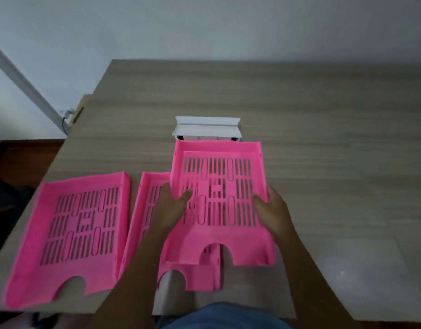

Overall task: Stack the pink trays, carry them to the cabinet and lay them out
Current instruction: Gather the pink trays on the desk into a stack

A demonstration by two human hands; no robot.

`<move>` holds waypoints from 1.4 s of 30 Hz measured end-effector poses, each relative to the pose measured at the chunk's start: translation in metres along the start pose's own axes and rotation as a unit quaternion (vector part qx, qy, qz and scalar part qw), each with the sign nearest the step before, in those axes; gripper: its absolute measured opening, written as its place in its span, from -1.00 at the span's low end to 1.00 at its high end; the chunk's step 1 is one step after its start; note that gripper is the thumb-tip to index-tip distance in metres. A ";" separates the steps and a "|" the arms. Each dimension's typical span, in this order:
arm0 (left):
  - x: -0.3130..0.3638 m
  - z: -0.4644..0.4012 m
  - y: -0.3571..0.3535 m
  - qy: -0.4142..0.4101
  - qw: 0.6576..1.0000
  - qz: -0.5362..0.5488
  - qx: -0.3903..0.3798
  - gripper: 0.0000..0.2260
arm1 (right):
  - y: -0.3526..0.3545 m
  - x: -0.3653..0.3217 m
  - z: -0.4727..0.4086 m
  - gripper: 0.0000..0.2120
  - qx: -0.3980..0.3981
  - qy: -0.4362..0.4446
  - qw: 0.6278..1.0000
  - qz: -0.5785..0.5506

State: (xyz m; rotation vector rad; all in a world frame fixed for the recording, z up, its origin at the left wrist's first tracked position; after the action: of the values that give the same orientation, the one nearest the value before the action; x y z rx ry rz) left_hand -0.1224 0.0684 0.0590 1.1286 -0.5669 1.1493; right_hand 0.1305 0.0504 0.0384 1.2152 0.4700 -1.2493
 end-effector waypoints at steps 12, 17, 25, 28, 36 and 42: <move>-0.095 0.023 0.100 0.038 0.998 -0.043 -0.010 -0.36 | -0.128 0.021 0.070 -0.57 -0.046 -0.031 0.997 0.061; -0.090 0.017 0.090 -0.001 0.999 -0.028 -0.042 -0.24 | -0.116 0.010 0.065 -0.73 -0.016 -0.053 0.996 0.070; -0.083 0.003 0.085 -0.009 0.997 -0.011 -0.073 -0.41 | -0.107 -0.011 0.058 -0.66 0.052 -0.016 0.996 0.076; -0.082 -0.003 0.097 -0.024 0.999 0.001 -0.034 -0.33 | -0.128 -0.037 0.067 -0.51 0.082 0.078 0.989 0.091; -0.106 -0.017 0.180 -0.067 0.993 0.031 0.093 -0.53 | -0.242 -0.096 0.098 -0.46 -0.067 0.178 0.978 0.088; -0.162 -0.015 0.272 -0.004 0.978 -0.033 0.204 -0.51 | -0.342 -0.100 0.116 -0.40 -0.155 0.149 0.970 0.116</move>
State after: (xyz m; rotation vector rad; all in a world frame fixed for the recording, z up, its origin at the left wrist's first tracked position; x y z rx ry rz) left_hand -0.4325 0.0113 0.0273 1.4919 -0.3009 1.2356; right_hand -0.2429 0.0450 0.0144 1.1538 0.6952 -0.7626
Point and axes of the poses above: each hand's wrist, its own z-axis away from the middle knuckle, its own y-axis out of the back of the hand, x = y × z, the point moved 4 cm from there along -z, towards the middle knuckle
